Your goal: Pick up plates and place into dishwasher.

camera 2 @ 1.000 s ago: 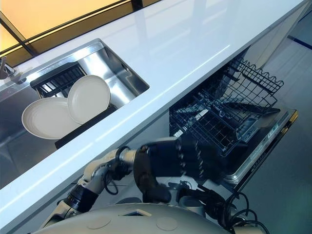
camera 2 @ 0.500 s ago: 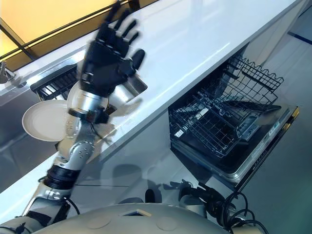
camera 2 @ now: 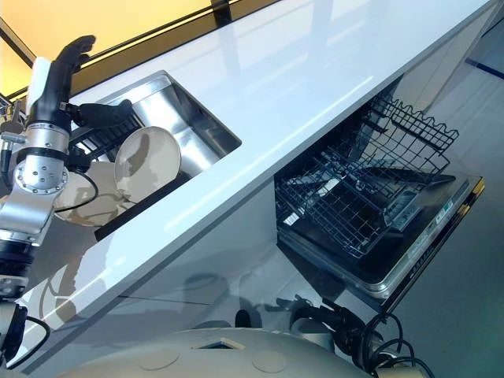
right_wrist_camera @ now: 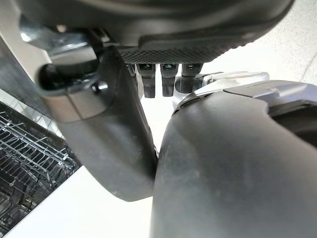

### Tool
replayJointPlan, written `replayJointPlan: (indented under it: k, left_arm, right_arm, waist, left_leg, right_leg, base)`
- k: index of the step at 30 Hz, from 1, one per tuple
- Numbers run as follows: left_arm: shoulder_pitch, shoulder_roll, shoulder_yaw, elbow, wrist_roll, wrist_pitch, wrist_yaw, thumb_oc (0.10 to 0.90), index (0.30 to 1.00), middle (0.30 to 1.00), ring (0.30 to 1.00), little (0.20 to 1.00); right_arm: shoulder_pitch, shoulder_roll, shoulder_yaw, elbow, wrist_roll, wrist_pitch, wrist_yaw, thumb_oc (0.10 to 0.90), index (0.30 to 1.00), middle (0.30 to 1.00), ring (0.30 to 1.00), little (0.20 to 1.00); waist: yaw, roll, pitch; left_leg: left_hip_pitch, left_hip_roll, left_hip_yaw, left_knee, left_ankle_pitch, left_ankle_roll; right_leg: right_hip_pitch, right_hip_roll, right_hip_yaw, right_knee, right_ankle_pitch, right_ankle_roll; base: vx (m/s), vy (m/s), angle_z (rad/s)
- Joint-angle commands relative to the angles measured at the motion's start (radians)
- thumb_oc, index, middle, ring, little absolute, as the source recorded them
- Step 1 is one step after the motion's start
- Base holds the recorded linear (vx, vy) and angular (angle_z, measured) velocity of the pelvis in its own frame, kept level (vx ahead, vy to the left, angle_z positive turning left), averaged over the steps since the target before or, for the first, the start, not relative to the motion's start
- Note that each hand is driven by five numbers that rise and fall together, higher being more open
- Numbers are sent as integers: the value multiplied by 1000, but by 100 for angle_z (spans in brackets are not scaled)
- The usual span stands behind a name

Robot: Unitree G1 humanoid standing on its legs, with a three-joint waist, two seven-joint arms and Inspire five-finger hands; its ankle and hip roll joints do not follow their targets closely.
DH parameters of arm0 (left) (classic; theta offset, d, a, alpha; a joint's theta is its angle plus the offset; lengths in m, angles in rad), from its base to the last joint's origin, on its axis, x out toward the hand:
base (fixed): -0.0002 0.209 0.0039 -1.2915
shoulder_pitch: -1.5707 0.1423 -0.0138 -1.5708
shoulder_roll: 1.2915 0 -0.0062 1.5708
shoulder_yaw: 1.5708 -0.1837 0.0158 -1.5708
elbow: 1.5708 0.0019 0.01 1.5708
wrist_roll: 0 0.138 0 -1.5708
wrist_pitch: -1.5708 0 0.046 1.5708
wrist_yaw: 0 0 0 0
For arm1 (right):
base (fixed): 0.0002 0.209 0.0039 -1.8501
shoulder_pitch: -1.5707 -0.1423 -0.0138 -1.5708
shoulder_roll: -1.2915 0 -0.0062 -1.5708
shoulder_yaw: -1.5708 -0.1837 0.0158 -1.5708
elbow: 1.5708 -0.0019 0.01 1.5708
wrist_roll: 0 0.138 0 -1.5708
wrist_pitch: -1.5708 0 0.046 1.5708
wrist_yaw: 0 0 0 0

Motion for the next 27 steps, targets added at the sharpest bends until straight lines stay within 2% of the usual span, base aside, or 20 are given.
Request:
replayJointPlan:
  k: [1, 5, 13, 20, 24, 27]
  left_arm:
    - [-222, 118, 65, 84, 29, -5, -22, 800, 900, 900, 900, 900]
    - [-232, 135, 58, 179, -15, 22, -62, 800, 900, 900, 900, 900]
    - [-287, 128, 64, 326, -204, 23, -109, 800, 900, 900, 900, 900]
    - [-380, 112, 14, 389, -251, 30, -123, 800, 900, 900, 900, 900]
    - [-419, 102, -18, 398, -307, 66, -190, 800, 900, 900, 900, 900]
    - [-443, 93, -42, 400, -328, 115, -289, 800, 900, 900, 900, 900]
  right_arm:
    - [47, -47, -9, 67, -61, 26, 15, 800, 900, 900, 900, 900]
    - [52, -56, -20, 60, -76, 30, 5, 800, 900, 900, 900, 900]
    - [60, -83, -39, 37, -108, 34, 2, 800, 900, 900, 900, 900]
    - [40, -106, -33, 25, -104, 26, 21, 800, 900, 900, 900, 900]
    - [29, -108, -30, 17, -104, 21, 33, 800, 900, 900, 900, 900]
    - [24, -108, -26, 12, -103, 17, 42, 800, 900, 900, 900, 900]
  waist:
    - [-16, 41, -43]
    - [-28, 44, -29]
    - [-53, 37, 17]
    - [-64, 20, 70]
    - [-65, 11, 90]
    - [-65, 5, 99]
  left_leg:
    - [-16, -68, 5, 41, -119, 48]
    - [-22, -77, 16, 60, -133, 62]
    - [-62, -85, 47, 108, -153, 82]
    - [-122, -86, 68, 142, -156, 89]
    - [-147, -84, 71, 155, -156, 90]
    - [-161, -83, 73, 163, -157, 91]
  right_leg:
    - [-52, 28, 23, 118, -132, 49]
    - [-73, 18, 45, 140, -129, 64]
    - [-147, 2, 91, 186, -107, 95]
    - [-223, -3, 128, 213, -80, 115]
    - [-241, -3, 139, 213, -67, 123]
    - [-252, -4, 143, 214, -61, 128]
  base:
    - [102, 120, -4]
    - [97, 120, -4]
    - [51, 119, -13]
    - [-40, 60, -10]
    - [-14, 8, -1]
    - [-39, 0, 1]
